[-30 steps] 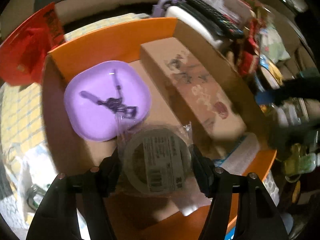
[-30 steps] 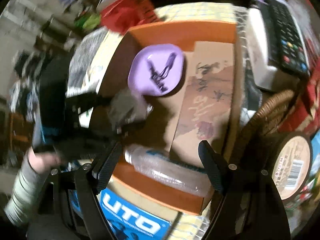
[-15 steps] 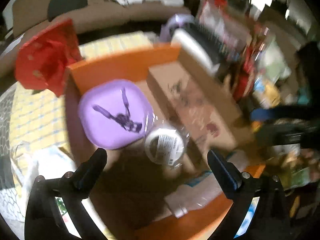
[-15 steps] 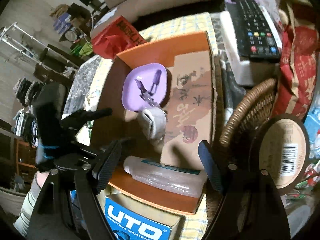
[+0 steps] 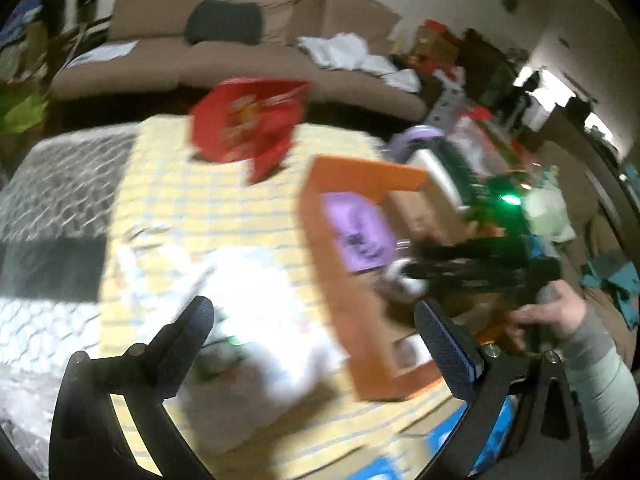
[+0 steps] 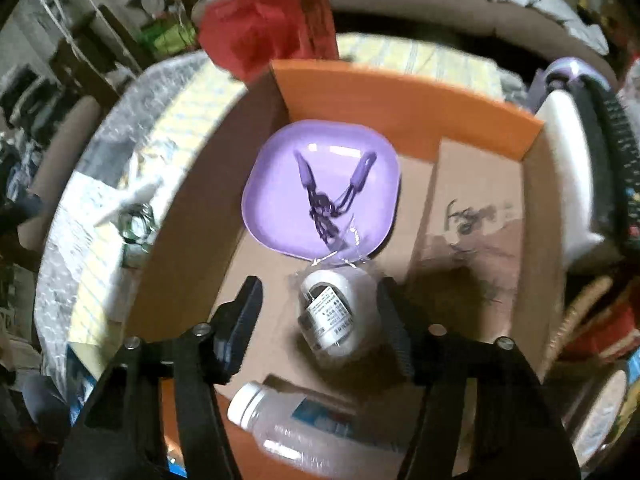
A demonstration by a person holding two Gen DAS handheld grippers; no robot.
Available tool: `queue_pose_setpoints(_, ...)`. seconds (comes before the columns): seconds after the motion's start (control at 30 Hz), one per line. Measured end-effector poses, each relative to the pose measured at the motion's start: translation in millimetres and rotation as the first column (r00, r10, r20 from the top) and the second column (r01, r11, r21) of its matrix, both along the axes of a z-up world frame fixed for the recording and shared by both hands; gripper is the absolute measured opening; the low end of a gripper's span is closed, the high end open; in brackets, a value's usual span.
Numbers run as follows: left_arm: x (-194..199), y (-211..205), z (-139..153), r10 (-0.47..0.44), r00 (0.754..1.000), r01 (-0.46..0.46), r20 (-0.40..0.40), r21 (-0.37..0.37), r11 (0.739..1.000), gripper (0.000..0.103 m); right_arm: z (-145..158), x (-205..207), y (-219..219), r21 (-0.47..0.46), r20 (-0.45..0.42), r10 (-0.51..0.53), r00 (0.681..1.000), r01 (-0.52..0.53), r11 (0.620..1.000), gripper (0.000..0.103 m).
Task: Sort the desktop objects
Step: 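Release the tape roll and bottle and withdraw both grippers from the tray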
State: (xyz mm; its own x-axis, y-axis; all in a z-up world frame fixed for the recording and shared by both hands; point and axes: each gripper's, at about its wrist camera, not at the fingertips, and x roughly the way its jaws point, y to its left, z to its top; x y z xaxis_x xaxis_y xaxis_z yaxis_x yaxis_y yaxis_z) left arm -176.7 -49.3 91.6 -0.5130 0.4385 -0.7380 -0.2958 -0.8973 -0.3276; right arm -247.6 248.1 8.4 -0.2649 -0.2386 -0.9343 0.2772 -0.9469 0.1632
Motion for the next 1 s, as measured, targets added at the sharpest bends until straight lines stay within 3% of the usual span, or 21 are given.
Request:
queue_pose_setpoints(0.2, -20.7, -62.5, -39.2, 0.084, 0.994, -0.082, 0.067, -0.034, 0.996, 0.102, -6.3, 39.6, -5.4, -0.016, 0.136, 0.052, 0.989, -0.051, 0.999, 0.048)
queue_pose_setpoints(0.3, -22.6, -56.8, -63.3, 0.018, 0.997, -0.012, 0.08, -0.075, 0.997, 0.102, 8.2, 47.5, -2.3, 0.034, 0.094, -0.003, 0.996, 0.0, 0.999, 0.05)
queue_pose_setpoints(0.43, -2.7, -33.2, -77.8, -0.111, 0.993, 0.114, 0.029, -0.13, 0.985, 0.102, 44.5, 54.5, -15.3, -0.041, -0.008, 0.017, 1.0, -0.018, 0.999, 0.05)
queue_pose_setpoints(0.53, 7.1, -23.8, -87.1, -0.146, 0.989, 0.144, 0.005, -0.182, 0.973, 0.101, 67.0, 56.9, -39.5, -0.111, -0.07, 0.053, 0.996, -0.061, 0.992, 0.05)
queue_pose_setpoints(0.67, 5.3, -27.5, -94.5, -0.113, 0.993, 0.106, -0.022, -0.209, 0.972, 0.1, 75.4, 48.7, -82.4, -0.182, -0.091, 0.094, 0.991, -0.109, 0.977, 0.05)
queue_pose_setpoints(0.87, -7.6, -47.7, -97.4, 0.006, 0.999, -0.012, -0.039, -0.168, 0.986, 0.1, 48.0, 32.4, -136.8, -0.209, -0.062, 0.109, 0.992, -0.12, 0.97, 0.05)
queue_pose_setpoints(0.93, -14.9, -52.4, -102.1, 0.03, 0.999, -0.034, -0.024, -0.16, 0.987, 0.079, 35.5, 29.9, -149.8, -0.198, -0.046, 0.111, 0.993, -0.118, 0.973, 0.05)
queue_pose_setpoints(1.0, -24.0, -53.2, -108.0, 0.036, 0.999, -0.035, 0.005, -0.154, 0.987, 0.068, 23.2, 28.2, -158.6, -0.207, -0.027, 0.102, 0.994, -0.106, 0.973, 0.05)
